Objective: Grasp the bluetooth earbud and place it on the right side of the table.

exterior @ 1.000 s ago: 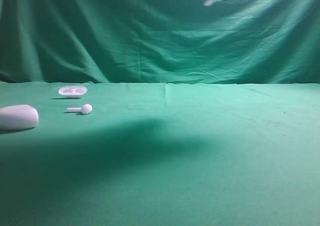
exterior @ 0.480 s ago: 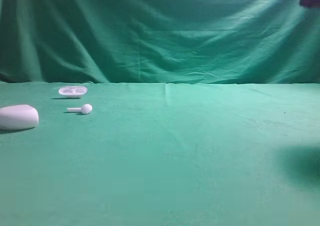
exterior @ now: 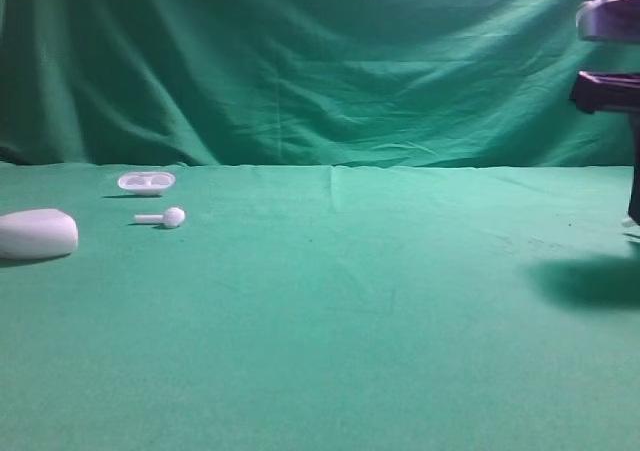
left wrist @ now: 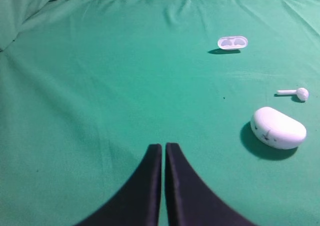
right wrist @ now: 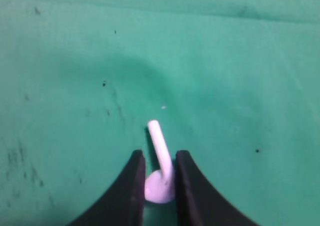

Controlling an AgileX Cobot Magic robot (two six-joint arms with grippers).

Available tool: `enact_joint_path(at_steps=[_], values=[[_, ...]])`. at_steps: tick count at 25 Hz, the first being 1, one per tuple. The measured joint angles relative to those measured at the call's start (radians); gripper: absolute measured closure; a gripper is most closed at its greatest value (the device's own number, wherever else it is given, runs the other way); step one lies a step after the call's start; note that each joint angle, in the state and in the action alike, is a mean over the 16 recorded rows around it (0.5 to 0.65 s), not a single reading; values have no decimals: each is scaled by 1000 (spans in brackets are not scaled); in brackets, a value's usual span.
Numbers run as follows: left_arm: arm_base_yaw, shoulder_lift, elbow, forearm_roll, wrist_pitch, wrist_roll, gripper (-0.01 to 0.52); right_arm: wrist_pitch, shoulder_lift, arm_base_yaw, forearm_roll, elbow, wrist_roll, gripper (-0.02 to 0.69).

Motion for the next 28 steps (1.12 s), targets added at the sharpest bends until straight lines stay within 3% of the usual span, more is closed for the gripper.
enact_joint_path(at_steps=[11, 14, 17, 28], values=[[0, 0, 0, 0, 0, 0, 514, 71, -2, 1, 3, -56, -12, 207], [0, 0, 0, 0, 0, 0, 514, 136, -18, 1, 7, -93, -12, 182], [0, 0, 0, 0, 0, 0, 514, 208, -52, 1, 22, -135, -12, 231], [0, 0, 0, 0, 0, 0, 514, 450, -374, 2, 108, -209, -12, 584]])
